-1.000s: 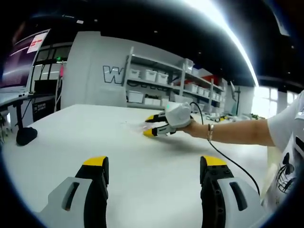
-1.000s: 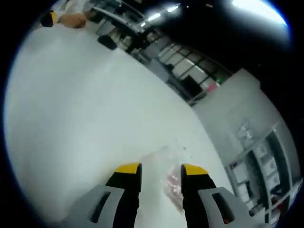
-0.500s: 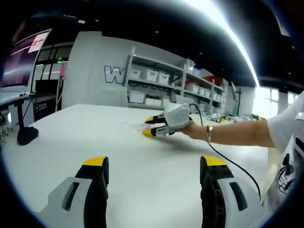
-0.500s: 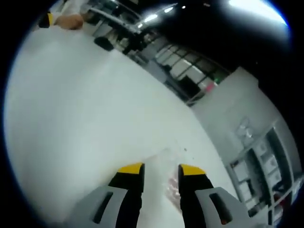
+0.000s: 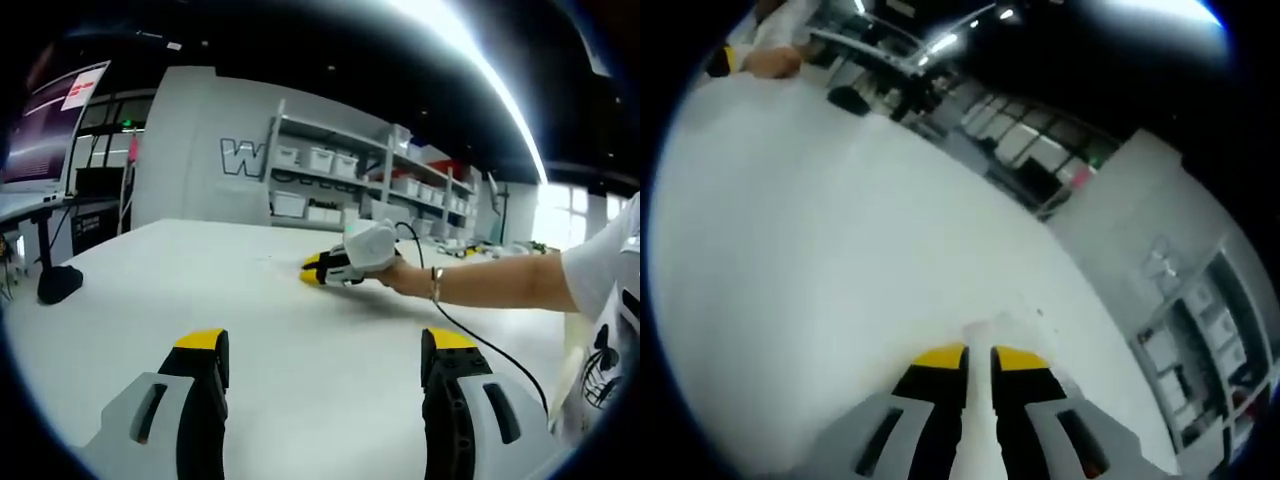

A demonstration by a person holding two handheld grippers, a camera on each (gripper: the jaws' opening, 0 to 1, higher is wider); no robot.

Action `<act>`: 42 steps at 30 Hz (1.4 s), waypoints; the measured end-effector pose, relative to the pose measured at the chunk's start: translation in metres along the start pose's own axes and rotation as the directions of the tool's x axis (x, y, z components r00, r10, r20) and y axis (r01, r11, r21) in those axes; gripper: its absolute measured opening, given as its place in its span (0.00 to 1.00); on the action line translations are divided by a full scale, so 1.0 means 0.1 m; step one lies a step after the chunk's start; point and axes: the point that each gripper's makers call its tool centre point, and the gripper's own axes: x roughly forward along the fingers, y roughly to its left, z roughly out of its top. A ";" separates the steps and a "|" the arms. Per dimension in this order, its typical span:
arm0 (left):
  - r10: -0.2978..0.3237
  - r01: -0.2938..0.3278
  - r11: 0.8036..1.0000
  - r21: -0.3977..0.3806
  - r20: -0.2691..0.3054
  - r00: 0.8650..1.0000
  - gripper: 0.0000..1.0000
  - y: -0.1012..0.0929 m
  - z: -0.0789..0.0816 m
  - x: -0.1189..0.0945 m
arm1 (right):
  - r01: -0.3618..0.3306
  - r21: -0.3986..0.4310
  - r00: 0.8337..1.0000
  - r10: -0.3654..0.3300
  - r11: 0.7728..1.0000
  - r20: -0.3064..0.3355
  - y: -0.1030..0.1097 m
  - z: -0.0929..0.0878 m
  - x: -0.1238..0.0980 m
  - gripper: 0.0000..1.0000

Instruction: Open the resealable bag by pulling the two sides of the seal apart until the entire bag opening is separated and visibly accessible.

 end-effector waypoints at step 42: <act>-0.011 0.011 0.999 0.037 0.018 1.000 0.78 -0.18 0.08 -0.11 | 0.159 0.526 0.937 -0.295 0.835 0.186 -0.96 0.26 -0.90 0.00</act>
